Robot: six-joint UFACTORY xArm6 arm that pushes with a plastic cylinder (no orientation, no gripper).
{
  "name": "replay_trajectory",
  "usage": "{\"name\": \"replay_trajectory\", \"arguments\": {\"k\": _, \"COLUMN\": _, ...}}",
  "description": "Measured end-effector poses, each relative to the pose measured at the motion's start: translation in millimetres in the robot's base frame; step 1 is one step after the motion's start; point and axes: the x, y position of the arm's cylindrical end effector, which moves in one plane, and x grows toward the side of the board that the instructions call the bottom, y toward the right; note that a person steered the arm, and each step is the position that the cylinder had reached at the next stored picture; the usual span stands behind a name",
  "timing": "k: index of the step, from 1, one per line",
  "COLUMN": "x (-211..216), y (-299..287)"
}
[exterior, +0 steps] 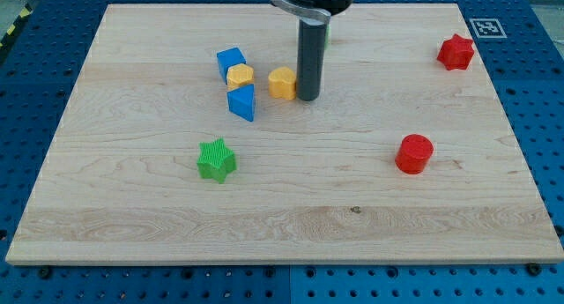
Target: Push the heart into the hexagon and triangle
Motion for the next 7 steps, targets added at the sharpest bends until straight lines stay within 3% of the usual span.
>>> {"name": "replay_trajectory", "arguments": {"k": 2, "x": -35.6, "y": -9.0}}
{"name": "replay_trajectory", "arguments": {"k": 7, "x": -19.8, "y": -51.3}}
